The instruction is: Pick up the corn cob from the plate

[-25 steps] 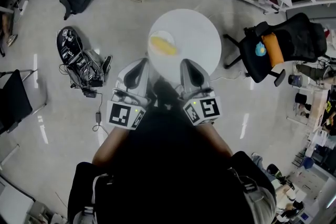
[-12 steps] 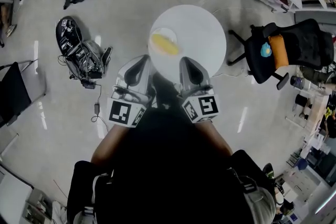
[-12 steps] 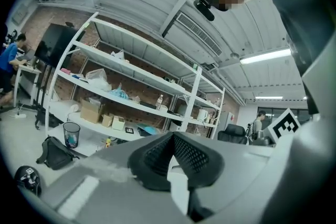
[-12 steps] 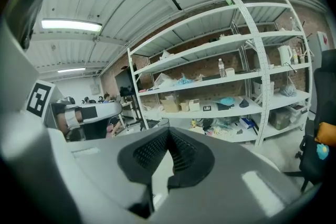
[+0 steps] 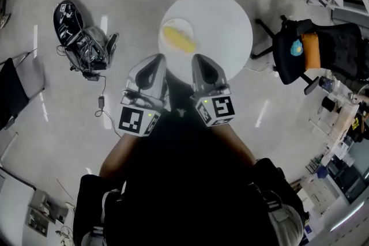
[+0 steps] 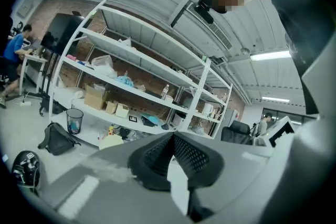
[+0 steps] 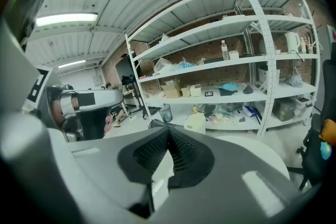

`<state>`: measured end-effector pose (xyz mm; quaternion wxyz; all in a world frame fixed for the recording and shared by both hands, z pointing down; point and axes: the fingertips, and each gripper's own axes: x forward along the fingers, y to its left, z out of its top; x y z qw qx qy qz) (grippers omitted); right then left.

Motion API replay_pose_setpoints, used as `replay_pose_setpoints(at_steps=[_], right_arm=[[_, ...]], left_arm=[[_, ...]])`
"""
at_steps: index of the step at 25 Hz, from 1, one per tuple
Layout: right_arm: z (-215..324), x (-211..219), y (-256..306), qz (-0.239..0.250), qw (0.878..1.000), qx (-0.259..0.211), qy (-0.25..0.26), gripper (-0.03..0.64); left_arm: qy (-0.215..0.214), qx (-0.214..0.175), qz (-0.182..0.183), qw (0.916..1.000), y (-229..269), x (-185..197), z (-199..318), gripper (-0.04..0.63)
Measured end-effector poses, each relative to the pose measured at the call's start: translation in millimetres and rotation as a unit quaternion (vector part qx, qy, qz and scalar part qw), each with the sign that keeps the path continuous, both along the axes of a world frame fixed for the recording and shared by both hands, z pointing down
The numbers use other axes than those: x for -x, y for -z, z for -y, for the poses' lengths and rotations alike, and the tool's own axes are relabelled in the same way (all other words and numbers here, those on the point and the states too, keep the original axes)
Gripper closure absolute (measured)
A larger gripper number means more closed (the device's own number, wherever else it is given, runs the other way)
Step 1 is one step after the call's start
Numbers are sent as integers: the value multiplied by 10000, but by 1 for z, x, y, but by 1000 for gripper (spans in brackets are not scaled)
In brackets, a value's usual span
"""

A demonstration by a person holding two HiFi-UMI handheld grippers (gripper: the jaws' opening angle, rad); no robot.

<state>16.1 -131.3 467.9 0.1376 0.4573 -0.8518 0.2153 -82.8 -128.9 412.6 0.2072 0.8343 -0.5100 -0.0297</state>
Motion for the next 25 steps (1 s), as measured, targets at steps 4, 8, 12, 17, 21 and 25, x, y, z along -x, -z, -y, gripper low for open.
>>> replay_pose_setpoints(at_steps=[4, 8, 12, 17, 21, 25], right_arm=[[7, -1, -27, -117, 9996, 221, 104, 607], [12, 1, -55, -325, 9984, 397, 251, 607], [17, 0, -81, -545, 9962, 533, 431, 601], [17, 1, -116, -702, 9914, 861, 689, 525], [17, 4, -141, -887, 9862, 1104, 857, 480], [19, 8, -166, -1076, 9799, 1288, 1082, 423]], left_arm=[[19, 191, -33, 9998, -19, -6, 7, 592], [127, 388, -91, 9991, -38, -5, 12, 592], [171, 471, -120, 9987, -51, -7, 22, 592], [265, 511, -145, 9982, -69, -4, 37, 592], [359, 692, -218, 9967, -83, 1, 46, 592], [335, 804, -196, 9960, -100, 2, 50, 592]])
